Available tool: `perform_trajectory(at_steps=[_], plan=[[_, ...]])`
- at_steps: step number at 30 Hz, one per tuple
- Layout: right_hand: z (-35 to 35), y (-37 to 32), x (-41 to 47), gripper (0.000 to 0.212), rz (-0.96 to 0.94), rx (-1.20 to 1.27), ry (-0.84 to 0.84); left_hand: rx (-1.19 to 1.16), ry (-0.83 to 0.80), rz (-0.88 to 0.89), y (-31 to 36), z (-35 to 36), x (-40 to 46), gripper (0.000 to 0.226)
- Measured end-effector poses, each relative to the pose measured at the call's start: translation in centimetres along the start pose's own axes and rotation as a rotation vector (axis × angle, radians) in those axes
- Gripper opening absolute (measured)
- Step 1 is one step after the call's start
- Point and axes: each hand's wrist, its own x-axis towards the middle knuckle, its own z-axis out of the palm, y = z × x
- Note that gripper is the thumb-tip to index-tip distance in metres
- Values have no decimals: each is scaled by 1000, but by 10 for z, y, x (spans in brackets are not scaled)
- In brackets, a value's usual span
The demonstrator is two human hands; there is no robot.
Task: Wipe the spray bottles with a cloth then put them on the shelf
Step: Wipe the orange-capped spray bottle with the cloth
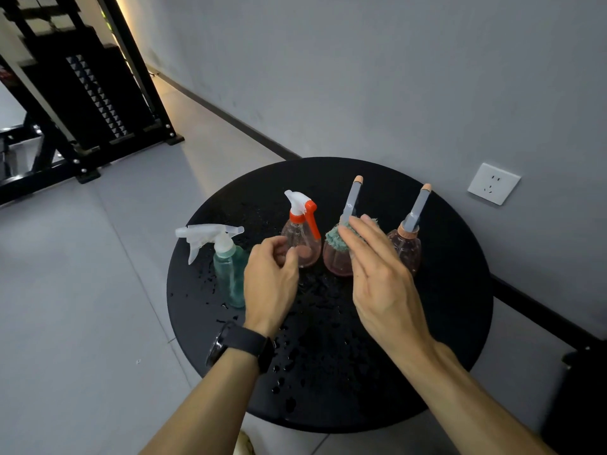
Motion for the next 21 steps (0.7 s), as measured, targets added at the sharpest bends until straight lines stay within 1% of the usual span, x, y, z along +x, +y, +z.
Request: perform_trajectory(at_steps=[3,6,7,9,10,12,14,17,21], plan=[[-2,3,0,41,15,1,-7,81,-82,20,-3,8,21,38],[-1,3,2,40,20,17,5,95,-154,-15,5,13,46,46],[0,2,3,39,18,23,4,86,-193,-39,9,14,53,42],[0,1,3,39,19,26,-1,50,-280,-78,17,16,63,20],[1,1,4,39,20,24,-2,39,-319,-84,20,18,68,16],[1,1,5,39,20,22,-1,69,-382,-90,23,20,78,29],[1,3,6,40,23,23,3,132,-401,-88,22,20,85,35],[1,5,7,42,32,13,2,161,-407,-70,20,17,87,30],[0,7,6,43,45,17,-9,138,-339,-32,13,14,86,26]])
